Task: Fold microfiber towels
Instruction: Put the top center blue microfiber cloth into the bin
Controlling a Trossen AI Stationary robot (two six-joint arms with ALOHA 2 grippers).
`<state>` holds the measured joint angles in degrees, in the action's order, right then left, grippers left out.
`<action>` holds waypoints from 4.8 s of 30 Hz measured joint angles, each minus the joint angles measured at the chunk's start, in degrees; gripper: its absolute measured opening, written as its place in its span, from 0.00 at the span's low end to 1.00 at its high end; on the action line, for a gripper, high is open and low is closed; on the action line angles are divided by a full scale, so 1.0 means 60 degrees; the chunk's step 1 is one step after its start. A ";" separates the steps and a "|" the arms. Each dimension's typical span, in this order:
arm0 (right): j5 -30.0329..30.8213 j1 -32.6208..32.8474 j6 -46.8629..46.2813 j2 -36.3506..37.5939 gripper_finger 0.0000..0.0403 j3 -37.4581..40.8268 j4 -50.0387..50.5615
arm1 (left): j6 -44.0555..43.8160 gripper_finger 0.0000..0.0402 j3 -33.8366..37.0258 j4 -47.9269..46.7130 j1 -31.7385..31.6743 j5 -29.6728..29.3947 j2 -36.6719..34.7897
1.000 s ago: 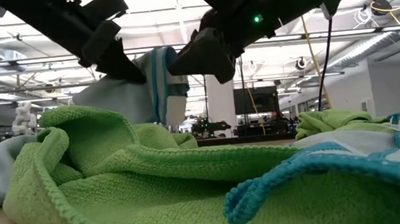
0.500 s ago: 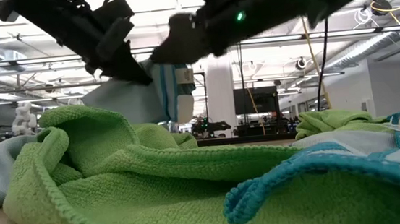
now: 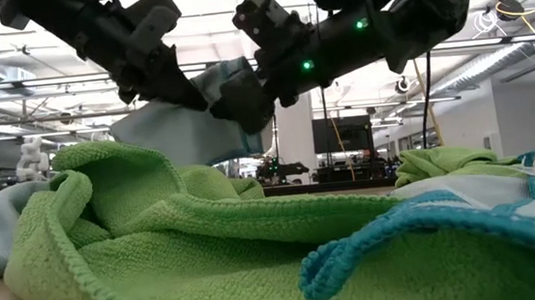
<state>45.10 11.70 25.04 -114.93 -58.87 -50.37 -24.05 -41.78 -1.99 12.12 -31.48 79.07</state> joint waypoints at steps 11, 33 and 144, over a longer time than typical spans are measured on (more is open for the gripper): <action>-0.0033 0.0128 0.0495 0.0010 0.12 0.0000 0.0708 | 0.0362 0.05 0.0000 -0.0583 0.0000 -0.0004 0.0000; -0.2804 0.0113 -0.1101 0.1910 0.03 0.0007 0.4064 | 0.1982 0.15 0.0000 -0.0643 0.0576 0.0823 0.0278; -1.0308 -0.5658 -0.5919 -0.1269 0.03 -0.5602 0.6255 | 0.8294 0.04 -0.0926 -0.6505 -0.7800 0.4697 -0.2255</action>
<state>-16.75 -22.24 -10.47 -122.54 -92.48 -12.84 25.71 -47.33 -41.01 -34.68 -3.30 65.54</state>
